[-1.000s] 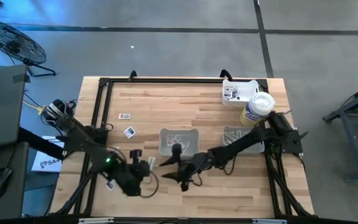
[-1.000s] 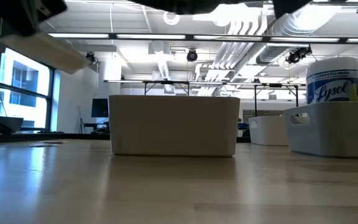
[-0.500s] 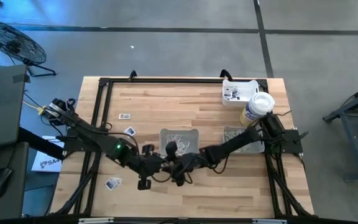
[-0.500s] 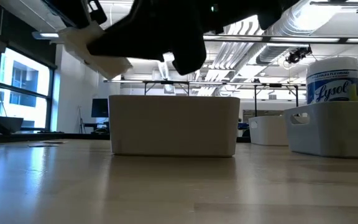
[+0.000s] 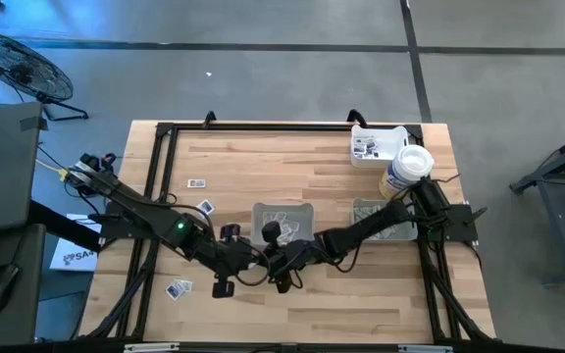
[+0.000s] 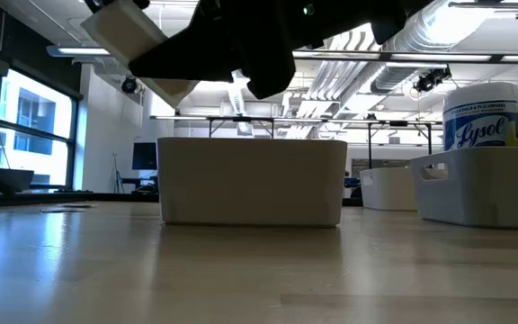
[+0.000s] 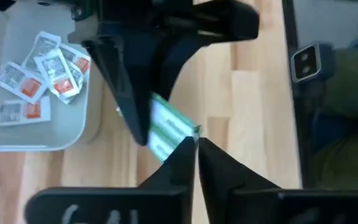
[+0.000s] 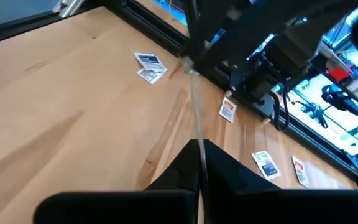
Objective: Pick & Place First Aid Supplies
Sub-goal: Put the green pad into the right gray bin
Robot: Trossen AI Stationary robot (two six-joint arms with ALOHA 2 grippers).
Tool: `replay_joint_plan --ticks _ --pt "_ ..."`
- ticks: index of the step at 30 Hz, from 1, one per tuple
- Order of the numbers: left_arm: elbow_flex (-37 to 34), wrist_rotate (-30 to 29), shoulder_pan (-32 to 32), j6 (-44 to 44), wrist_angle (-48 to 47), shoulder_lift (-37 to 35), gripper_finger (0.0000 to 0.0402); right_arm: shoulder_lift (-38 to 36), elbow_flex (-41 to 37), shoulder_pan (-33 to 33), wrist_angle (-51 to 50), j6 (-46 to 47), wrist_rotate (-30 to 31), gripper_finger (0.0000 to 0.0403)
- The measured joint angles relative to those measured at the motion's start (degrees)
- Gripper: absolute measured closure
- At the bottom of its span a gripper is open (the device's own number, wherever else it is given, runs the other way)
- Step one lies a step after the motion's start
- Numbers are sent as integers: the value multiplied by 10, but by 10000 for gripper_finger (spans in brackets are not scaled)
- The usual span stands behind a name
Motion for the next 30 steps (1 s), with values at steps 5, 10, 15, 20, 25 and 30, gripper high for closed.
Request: replay_joint_plan --ticks 5,10,15,20,25,30 --pt "39 7 0 -62 -101 -5 330 -5 0 5 -43 17 33 400" --pt "108 -78 -38 -155 -296 -17 296 -69 0 21 -285 104 145 400" --pt "100 -199 -92 -207 -366 -29 294 -148 0 41 -597 277 228 400" --pt "68 -279 -103 -254 -370 -29 294 -223 0 54 -918 552 214 401" --pt "29 -302 -101 -293 -368 -29 294 -288 -36 67 -1050 759 167 401" --pt "2 -306 -101 -324 -368 -29 294 -349 -151 66 -1027 794 109 401"
